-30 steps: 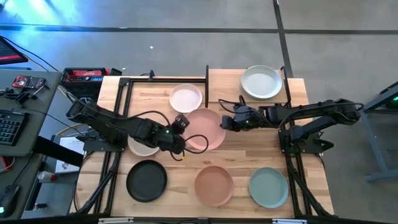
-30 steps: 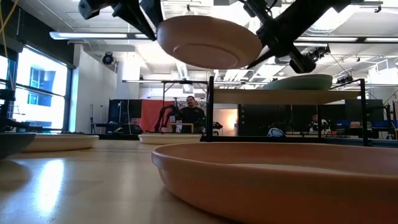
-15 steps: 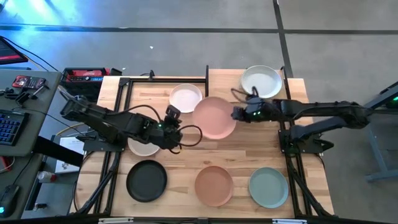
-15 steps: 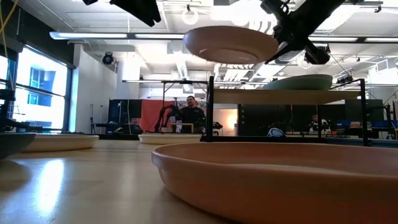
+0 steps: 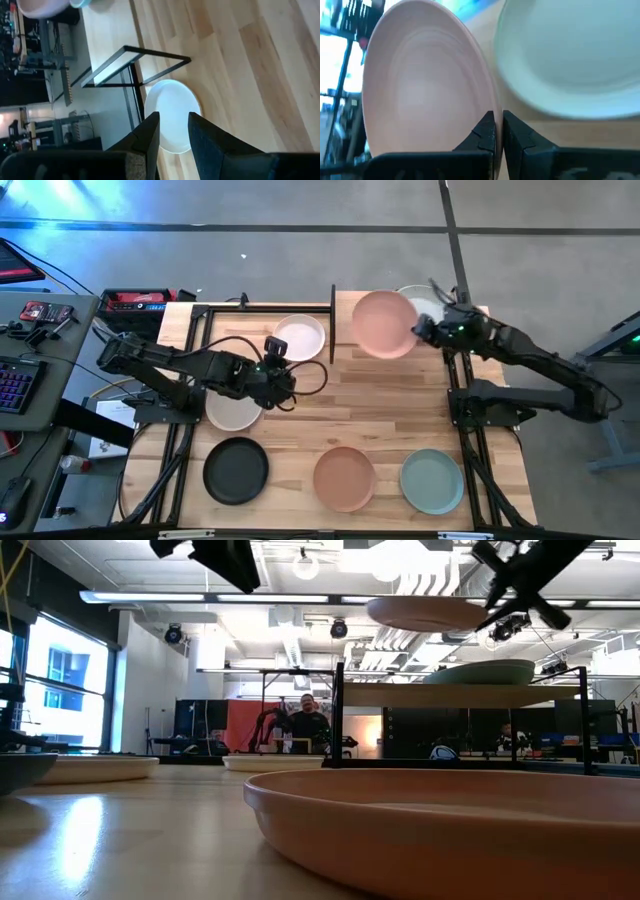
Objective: Place and stack plates onto a shelf
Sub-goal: Stack the light pink plate on top of the light gray plate on the shelf
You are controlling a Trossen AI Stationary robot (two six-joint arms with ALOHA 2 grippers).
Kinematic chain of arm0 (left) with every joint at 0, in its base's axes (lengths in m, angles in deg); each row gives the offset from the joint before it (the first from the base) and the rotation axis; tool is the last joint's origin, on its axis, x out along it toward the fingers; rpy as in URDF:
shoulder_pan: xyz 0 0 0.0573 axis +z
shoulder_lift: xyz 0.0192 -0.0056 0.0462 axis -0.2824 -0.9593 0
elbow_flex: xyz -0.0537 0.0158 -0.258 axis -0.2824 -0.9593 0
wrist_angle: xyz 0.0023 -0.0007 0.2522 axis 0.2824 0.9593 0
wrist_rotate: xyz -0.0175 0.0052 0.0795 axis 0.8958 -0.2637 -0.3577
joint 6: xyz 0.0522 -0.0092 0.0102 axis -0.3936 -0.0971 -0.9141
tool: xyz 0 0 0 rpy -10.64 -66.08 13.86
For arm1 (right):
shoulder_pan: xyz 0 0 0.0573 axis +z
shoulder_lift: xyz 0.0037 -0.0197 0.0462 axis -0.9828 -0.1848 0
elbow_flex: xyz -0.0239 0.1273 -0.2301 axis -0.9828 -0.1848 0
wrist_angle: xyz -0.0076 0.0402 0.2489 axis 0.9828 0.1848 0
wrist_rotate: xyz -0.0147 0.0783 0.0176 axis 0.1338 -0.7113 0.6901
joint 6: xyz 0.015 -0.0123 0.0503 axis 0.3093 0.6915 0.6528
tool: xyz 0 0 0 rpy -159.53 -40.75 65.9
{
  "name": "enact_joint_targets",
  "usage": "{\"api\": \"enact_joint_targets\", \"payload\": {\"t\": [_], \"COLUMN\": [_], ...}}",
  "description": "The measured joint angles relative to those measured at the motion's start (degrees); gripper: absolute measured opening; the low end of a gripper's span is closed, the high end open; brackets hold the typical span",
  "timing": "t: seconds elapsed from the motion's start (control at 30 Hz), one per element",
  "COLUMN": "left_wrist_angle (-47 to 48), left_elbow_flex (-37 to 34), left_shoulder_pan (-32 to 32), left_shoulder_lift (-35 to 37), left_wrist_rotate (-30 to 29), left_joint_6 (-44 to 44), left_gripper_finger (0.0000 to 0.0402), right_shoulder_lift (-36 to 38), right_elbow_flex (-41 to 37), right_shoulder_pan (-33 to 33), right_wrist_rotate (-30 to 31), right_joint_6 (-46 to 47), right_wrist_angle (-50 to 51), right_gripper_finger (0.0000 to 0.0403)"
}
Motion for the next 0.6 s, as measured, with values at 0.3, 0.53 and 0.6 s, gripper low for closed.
{"api": "enact_joint_targets", "payload": {"t": [0.3, 0.53, 0.6], "left_wrist_angle": [-0.2, -0.2, -0.2], "left_elbow_flex": [0.0, 0.0, 0.0], "left_shoulder_pan": [3.0, 3.8, 3.8], "left_shoulder_lift": [0.0, 0.0, 0.0], "left_wrist_rotate": [2.6, 4.5, 4.5], "left_joint_6": [0.0, 0.1, 0.1], "left_gripper_finger": [0.0091, 0.0091, 0.0091], "right_shoulder_lift": [3.4, 3.0, 3.0], "right_elbow_flex": [0.0, 0.0, 0.0], "right_shoulder_pan": [-13.4, -21.2, -22.8], "right_wrist_rotate": [-0.1, -2.9, -3.2], "right_joint_6": [-1.1, -3.1, -3.1], "right_wrist_angle": [5.7, 6.9, 7.5], "right_gripper_finger": [0.0000, 0.0000, 0.0000]}}
